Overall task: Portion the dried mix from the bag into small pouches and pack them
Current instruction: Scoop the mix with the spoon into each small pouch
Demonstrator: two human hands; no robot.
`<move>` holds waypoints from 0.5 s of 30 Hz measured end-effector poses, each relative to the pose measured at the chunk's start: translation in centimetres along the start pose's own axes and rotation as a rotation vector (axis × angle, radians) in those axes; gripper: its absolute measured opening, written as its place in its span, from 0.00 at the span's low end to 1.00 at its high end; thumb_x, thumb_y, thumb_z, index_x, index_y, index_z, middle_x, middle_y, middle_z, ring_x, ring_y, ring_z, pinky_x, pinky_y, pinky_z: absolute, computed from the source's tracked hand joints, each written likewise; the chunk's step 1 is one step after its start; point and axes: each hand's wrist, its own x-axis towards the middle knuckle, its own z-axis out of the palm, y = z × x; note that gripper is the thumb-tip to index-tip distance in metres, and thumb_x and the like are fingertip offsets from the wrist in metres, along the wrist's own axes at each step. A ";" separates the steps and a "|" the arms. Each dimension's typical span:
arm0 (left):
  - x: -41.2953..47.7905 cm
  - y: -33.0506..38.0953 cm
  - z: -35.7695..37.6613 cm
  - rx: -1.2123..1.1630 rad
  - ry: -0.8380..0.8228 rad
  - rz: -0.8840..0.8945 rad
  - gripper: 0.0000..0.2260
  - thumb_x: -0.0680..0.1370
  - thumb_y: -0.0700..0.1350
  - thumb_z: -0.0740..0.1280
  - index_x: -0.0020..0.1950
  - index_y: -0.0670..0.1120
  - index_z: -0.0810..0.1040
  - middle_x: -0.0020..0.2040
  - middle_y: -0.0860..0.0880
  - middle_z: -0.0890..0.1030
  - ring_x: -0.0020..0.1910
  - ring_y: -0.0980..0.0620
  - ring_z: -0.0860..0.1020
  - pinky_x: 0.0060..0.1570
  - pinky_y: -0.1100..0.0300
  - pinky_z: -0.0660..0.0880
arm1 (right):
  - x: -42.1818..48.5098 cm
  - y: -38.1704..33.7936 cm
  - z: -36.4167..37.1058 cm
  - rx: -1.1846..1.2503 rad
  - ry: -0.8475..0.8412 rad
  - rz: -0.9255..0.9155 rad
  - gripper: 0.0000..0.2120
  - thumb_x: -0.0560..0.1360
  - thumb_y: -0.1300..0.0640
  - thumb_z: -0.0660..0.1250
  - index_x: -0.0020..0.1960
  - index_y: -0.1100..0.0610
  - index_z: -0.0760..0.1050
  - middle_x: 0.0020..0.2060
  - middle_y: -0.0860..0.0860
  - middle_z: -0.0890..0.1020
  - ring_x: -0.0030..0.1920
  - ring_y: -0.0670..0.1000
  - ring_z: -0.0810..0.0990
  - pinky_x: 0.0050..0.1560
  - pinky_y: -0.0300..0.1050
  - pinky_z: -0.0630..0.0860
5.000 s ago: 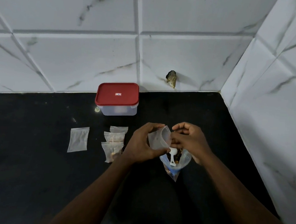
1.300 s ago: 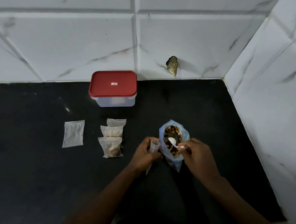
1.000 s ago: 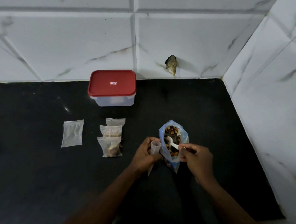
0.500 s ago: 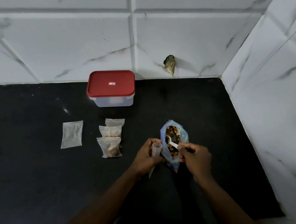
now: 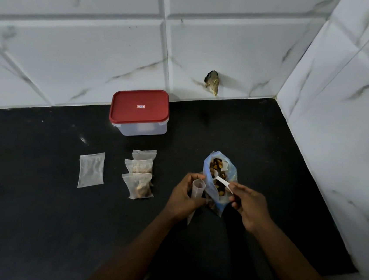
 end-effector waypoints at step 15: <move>0.4 1.5 -1.7 0.263 0.152 0.207 0.37 0.71 0.40 0.80 0.74 0.54 0.66 0.59 0.57 0.81 0.60 0.68 0.78 0.55 0.76 0.73 | -2.6 -2.2 -1.9 0.034 -0.245 -0.110 0.10 0.78 0.60 0.68 0.58 0.57 0.83 0.48 0.53 0.86 0.39 0.47 0.80 0.40 0.42 0.77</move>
